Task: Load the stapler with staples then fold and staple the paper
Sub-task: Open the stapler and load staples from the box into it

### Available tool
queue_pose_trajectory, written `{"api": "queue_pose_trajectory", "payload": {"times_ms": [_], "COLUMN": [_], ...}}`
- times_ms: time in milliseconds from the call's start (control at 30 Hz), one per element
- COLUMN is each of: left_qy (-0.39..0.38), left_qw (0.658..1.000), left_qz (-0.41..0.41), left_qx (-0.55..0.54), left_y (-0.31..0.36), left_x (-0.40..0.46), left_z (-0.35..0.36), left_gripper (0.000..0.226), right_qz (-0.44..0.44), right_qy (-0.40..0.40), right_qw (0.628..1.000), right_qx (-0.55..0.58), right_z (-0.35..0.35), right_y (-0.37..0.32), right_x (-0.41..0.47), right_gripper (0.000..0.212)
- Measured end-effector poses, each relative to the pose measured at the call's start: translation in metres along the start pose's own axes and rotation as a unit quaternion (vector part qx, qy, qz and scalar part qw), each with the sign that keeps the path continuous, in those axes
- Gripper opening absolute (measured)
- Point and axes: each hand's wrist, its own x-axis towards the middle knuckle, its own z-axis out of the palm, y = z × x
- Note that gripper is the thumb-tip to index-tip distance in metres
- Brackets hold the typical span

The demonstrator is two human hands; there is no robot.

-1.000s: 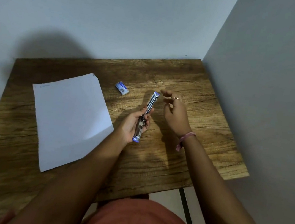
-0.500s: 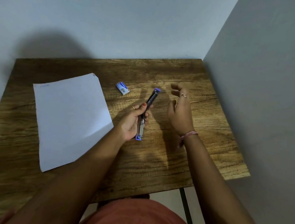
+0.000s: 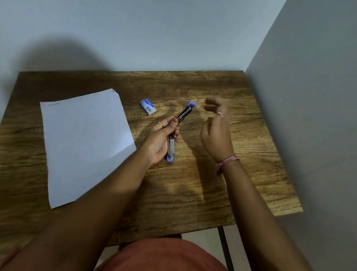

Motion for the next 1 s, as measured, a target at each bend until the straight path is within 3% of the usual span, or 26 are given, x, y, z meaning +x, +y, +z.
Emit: {"api": "queue_pose_trajectory", "payload": {"times_ms": [67, 100, 167, 267, 300, 367, 400, 433, 500, 567, 633, 667, 733, 767, 800, 933, 1000], "left_qy": [0.000, 0.001, 0.002, 0.001, 0.000, -0.006, -0.009, -0.012, -0.014, -0.014, -0.014, -0.015, -0.019, -0.021, -0.021, -0.012, 0.002], "left_qw": [1.000, 1.000, 1.000, 1.000, 1.000, 1.000, 1.000, 1.000, 1.000, 0.999, 0.999, 0.999, 0.999, 0.999, 0.998, 0.996, 0.994], "left_qz": [0.004, 0.006, 0.008, 0.013, 0.014, 0.013, 0.012, 0.012, 0.015, 0.019, 0.025, 0.028, 0.035, 0.037, 0.038, 0.020, 0.000], "left_qx": [-0.002, -0.004, -0.009, -0.016, -0.017, -0.020, -0.023, -0.024, -0.021, -0.027, -0.032, -0.031, -0.032, -0.034, -0.037, -0.087, -0.111], "left_y": [0.000, 0.000, 0.001, 0.002, 0.003, 0.002, 0.001, 0.001, 0.000, 0.001, 0.003, 0.004, 0.004, 0.004, 0.005, 0.007, 0.009], "left_x": [0.000, 0.000, 0.000, 0.000, 0.001, 0.001, 0.001, 0.001, 0.001, -0.001, -0.001, -0.001, -0.001, -0.002, -0.002, -0.005, -0.006], "left_z": [0.000, 0.000, -0.002, -0.003, -0.002, -0.001, -0.001, -0.002, -0.004, -0.004, -0.002, 0.000, 0.005, 0.007, 0.008, 0.010, 0.013], "left_gripper": [0.023, 0.022, 0.021, 0.021, 0.020, 0.020, 0.019, 0.019, 0.020, 0.021, 0.022, 0.022, 0.023, 0.024, 0.024, 0.019, 0.012], "right_qz": [-0.017, -0.022, -0.019, 0.016, 0.018, -0.007, -0.019, -0.026, -0.032, -0.008, 0.004, 0.006, -0.006, -0.018, -0.028, -0.001, 0.016], "right_qy": [-0.101, -0.097, -0.014, 0.113, 0.103, -0.021, -0.097, -0.121, -0.028, 0.107, 0.177, 0.157, -0.002, -0.086, -0.112, 0.084, 0.133], "right_qw": [0.988, 0.988, 0.999, 0.987, 0.989, 0.999, 0.986, 0.976, 0.989, 0.994, 0.976, 0.981, 1.000, 0.992, 0.987, 0.993, 0.982], "right_qx": [-0.113, -0.118, -0.038, 0.116, 0.108, -0.042, -0.133, -0.181, -0.142, 0.025, 0.123, 0.110, -0.016, -0.088, -0.113, 0.087, 0.135], "right_z": [-0.003, -0.004, -0.008, -0.010, -0.009, -0.009, -0.011, -0.013, -0.020, -0.024, -0.024, -0.023, -0.020, -0.020, -0.020, -0.024, -0.022], "right_y": [0.004, 0.006, 0.005, -0.003, -0.005, -0.004, -0.001, 0.001, -0.003, -0.013, -0.018, -0.018, -0.013, -0.008, -0.003, -0.012, -0.015], "right_x": [0.000, 0.001, 0.004, 0.006, 0.005, 0.004, 0.002, 0.002, 0.008, 0.016, 0.017, 0.016, 0.013, 0.011, 0.009, 0.015, 0.016], "right_gripper": [0.059, 0.059, 0.055, 0.048, 0.049, 0.056, 0.060, 0.061, 0.055, 0.045, 0.041, 0.042, 0.051, 0.055, 0.058, 0.051, 0.054]}}
